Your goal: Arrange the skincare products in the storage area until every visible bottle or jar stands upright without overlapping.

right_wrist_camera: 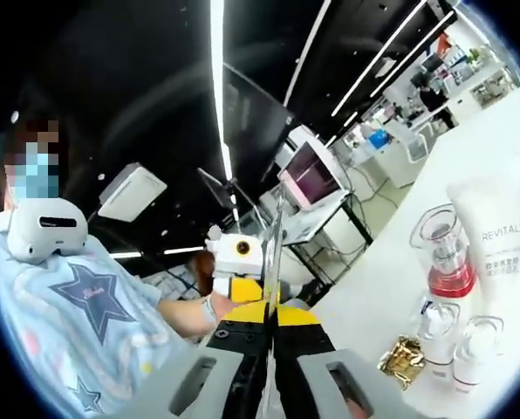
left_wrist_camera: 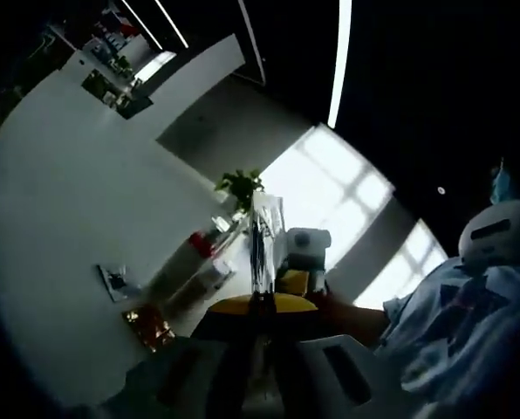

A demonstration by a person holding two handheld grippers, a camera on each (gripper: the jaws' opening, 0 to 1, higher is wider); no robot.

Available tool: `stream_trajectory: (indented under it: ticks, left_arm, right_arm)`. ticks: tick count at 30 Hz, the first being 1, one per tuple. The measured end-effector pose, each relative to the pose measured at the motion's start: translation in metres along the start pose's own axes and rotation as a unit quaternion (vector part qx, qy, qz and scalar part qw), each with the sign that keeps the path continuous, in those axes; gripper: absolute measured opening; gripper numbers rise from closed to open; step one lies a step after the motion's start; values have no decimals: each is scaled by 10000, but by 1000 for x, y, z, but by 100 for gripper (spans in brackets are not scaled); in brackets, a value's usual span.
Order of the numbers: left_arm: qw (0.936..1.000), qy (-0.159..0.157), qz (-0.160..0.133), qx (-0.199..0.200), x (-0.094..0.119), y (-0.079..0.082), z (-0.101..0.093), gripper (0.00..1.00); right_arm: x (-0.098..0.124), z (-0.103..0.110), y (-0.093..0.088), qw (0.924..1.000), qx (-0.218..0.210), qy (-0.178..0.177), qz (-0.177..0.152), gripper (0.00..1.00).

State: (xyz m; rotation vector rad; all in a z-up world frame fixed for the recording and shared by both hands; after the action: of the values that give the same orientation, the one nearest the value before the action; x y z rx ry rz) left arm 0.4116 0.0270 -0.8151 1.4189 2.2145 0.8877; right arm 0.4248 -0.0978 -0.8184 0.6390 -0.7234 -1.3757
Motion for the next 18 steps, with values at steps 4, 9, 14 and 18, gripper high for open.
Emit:
stream_trajectory:
  ticks: [4, 9, 14, 18]
  left_arm:
    - [9994, -51, -337, -3, -3, 10, -2, 0]
    - [9999, -78, -66, 132, -3, 7, -2, 0]
    - [9991, -271, 228, 242, -4, 3, -4, 0]
    - [9973, -300, 675, -19, -12, -10, -9, 0]
  right_arm:
    - [-7, 4, -11, 9991, 169, 34, 383, 0]
    - [-5, 1, -12, 9990, -4, 93, 433, 0]
    - [-5, 3, -3, 9998, 151, 121, -21, 7]
    - [2, 0, 8, 9983, -242, 290, -435, 5]
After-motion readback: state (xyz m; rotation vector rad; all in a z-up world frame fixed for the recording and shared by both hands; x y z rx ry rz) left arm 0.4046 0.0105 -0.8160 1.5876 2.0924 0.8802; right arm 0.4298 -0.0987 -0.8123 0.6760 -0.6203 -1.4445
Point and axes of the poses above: the point that each gripper's makers call its tool centre point, and the gripper's own axes: x roughly backward along the fingers, z roughly to its left, y roughly out of its top, the point moved 5 cm from there along x, roughly backward along the fingers, and after that the axes turned 4 degrees about z, right-handed, at the moved point
